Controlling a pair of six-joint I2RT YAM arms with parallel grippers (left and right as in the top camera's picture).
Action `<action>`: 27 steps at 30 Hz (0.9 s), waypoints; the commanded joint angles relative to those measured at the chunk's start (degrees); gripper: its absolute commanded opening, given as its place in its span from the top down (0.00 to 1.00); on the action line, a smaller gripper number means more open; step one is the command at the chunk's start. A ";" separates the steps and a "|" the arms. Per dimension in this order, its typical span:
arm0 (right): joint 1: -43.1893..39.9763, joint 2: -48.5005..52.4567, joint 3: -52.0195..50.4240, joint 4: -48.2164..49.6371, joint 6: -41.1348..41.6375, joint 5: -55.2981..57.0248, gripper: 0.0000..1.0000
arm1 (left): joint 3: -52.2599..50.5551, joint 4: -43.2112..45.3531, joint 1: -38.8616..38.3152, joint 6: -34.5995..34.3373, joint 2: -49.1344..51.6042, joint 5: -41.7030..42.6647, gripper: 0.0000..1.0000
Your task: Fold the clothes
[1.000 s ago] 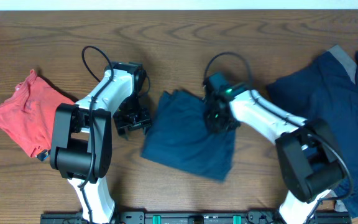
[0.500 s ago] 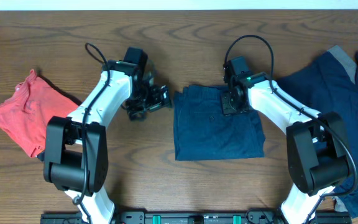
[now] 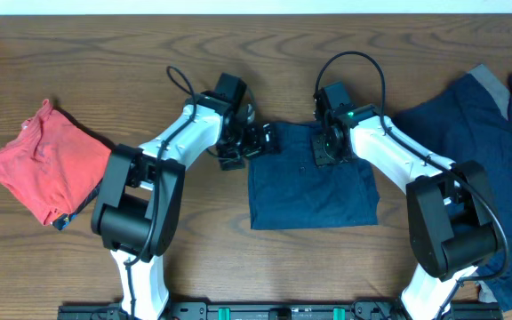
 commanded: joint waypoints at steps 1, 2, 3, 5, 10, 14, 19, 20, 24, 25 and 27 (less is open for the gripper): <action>0.68 0.90 0.72 -0.28 -0.55 -0.09 0.47 | -0.31 1.73 -2.01 -0.42 3.67 5.09 0.07; 0.68 0.90 0.72 -0.37 -0.55 -0.09 0.47 | -0.31 2.69 -2.45 -0.26 3.67 5.27 0.14; 0.63 0.90 0.72 -0.46 -0.55 -0.09 0.47 | -0.31 3.58 -2.78 0.07 3.56 5.40 0.22; 0.57 0.90 0.72 -0.50 -0.55 -0.09 0.47 | -0.31 5.68 -3.02 0.46 3.15 6.05 0.39; 0.09 -0.76 2.60 -4.24 -1.46 -0.04 0.46 | -0.28 7.93 -0.79 1.90 1.03 6.01 0.90; -1.55 -4.70 5.75 -8.39 -1.44 0.13 0.46 | -0.28 5.97 3.96 4.39 -2.16 2.49 0.94; -4.39 -12.59 6.99 -9.49 -1.64 0.15 0.38 | -0.28 1.51 13.73 8.70 -9.38 -4.37 0.94; -4.81 -13.88 6.99 -9.53 -1.64 0.15 0.36 | -0.28 0.79 16.39 9.25 -11.41 -5.51 0.94; -5.88 -17.62 6.99 -10.45 -2.32 0.17 0.35 | -0.28 -0.96 26.71 10.40 -19.06 -7.98 0.94; -5.97 -18.12 6.99 -10.80 -2.51 0.15 0.34 | -0.28 -1.20 29.62 11.06 -20.92 -8.02 0.94; -5.97 -18.40 6.99 -11.41 -2.51 0.13 0.35 | -0.28 -1.36 34.91 11.82 -23.82 -9.14 0.94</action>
